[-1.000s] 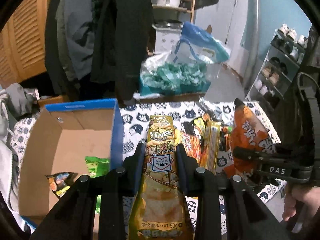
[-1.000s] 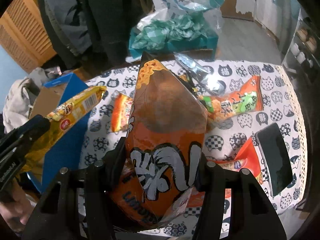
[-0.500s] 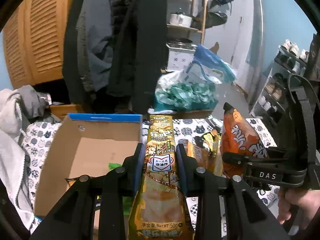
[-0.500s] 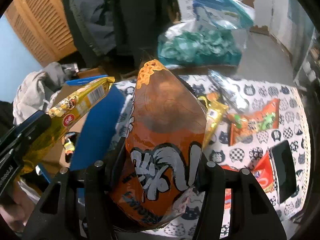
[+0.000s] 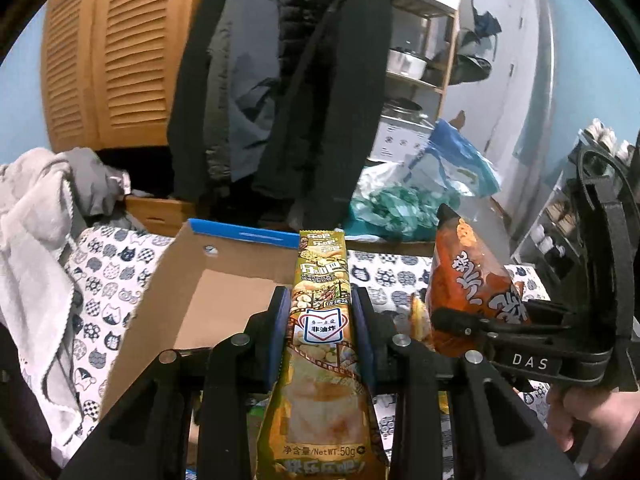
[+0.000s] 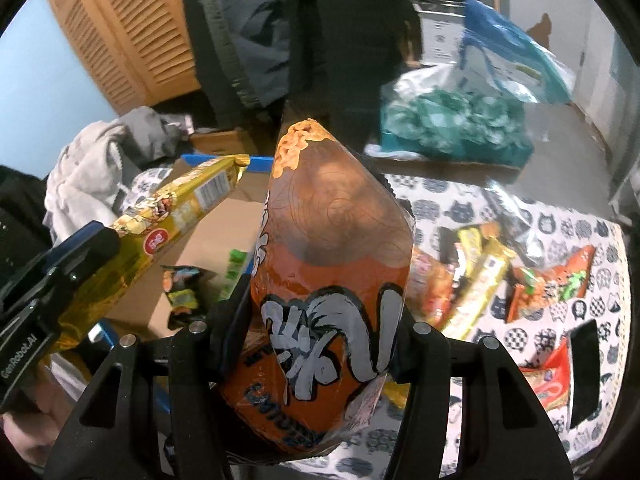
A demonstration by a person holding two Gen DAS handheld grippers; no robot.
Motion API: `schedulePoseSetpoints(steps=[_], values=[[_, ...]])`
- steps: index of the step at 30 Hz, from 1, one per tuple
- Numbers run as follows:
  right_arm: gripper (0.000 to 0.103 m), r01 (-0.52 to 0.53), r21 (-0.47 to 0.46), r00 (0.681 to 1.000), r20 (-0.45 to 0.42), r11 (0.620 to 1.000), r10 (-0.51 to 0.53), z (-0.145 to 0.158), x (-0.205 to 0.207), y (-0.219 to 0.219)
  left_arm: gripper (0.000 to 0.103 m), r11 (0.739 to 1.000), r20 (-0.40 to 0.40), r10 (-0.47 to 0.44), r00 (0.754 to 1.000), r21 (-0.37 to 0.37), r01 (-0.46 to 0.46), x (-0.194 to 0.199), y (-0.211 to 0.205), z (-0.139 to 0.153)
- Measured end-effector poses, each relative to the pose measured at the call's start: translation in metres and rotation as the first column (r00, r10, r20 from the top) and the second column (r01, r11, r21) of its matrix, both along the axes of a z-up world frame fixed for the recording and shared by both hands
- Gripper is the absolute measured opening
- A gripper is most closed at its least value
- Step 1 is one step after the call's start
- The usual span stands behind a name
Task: Organize snacks
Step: 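Lift and carry the yellow bar and orange bag over the box with both grippers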
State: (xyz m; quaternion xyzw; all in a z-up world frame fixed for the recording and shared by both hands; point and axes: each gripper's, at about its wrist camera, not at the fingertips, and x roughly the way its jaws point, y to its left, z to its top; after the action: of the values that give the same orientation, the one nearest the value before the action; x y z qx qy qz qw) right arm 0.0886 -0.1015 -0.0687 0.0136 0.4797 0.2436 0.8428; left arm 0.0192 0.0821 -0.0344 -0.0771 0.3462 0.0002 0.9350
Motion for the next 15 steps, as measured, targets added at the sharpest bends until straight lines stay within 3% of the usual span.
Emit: schedulePoseSetpoints(steps=[15], values=[[0.055, -0.137, 0.014, 0.991, -0.004, 0.990, 0.137, 0.006, -0.004, 0.089, 0.032, 0.992, -0.009, 0.123, 0.992, 0.004, -0.122, -0.019, 0.062, -0.012]])
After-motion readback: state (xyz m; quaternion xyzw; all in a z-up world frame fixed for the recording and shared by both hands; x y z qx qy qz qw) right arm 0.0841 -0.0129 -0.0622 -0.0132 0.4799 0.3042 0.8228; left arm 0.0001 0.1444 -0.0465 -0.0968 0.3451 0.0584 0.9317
